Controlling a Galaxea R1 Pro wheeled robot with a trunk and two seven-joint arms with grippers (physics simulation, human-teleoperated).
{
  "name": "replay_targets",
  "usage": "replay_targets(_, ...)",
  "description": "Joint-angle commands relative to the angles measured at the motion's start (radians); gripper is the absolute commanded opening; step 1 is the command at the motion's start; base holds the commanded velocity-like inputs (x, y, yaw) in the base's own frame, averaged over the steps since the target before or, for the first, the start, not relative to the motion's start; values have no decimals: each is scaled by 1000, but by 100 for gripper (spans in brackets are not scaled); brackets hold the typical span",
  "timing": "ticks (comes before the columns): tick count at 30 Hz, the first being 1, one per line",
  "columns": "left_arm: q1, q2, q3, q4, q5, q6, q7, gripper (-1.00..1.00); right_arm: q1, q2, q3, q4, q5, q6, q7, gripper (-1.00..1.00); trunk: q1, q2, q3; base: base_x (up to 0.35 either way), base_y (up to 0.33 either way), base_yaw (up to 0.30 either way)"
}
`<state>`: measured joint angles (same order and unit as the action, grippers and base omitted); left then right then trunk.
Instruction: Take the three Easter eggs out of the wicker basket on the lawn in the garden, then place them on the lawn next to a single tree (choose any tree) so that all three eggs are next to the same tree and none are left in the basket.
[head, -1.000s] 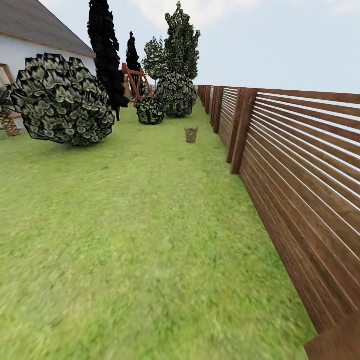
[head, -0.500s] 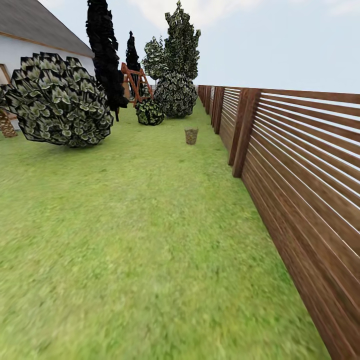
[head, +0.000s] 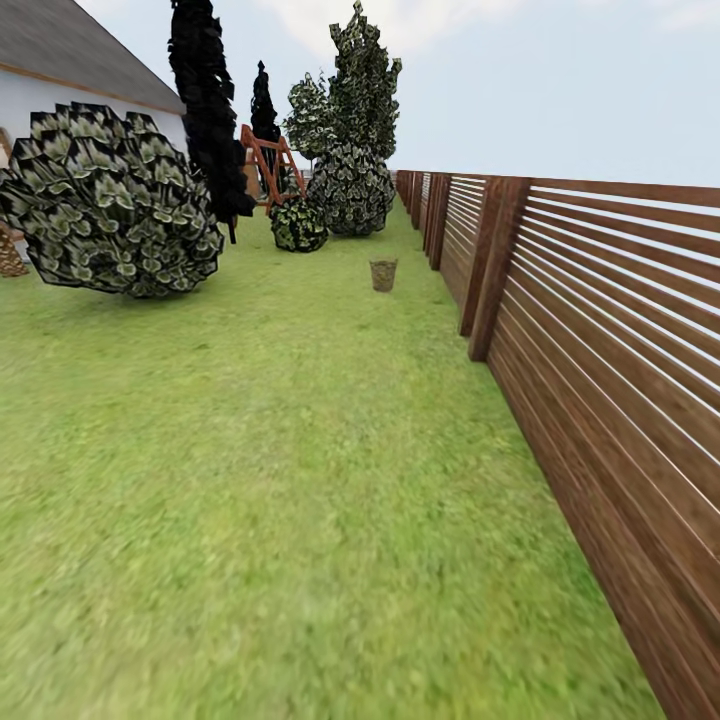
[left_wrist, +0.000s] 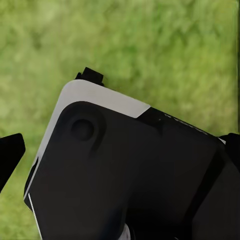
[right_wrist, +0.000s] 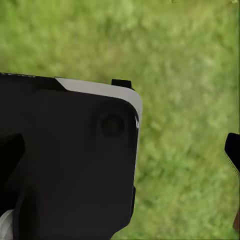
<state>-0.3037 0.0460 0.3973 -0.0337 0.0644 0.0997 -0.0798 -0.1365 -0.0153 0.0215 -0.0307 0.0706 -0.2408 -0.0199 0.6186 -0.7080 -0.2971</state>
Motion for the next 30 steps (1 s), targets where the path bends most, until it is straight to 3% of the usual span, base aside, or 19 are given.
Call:
replay_targets(1, 0, 0, 0, 0, 0, 0, 0, 100, 0, 0, 0, 0, 0, 0, 0, 100, 0, 0, 0, 333, 0, 0)
replay_targets(30, 0, 0, 0, 0, 0, 0, 0, 100, 1, 0, 0, 0, 0, 0, 0, 100, 0, 0, 0, 333, 0, 0)
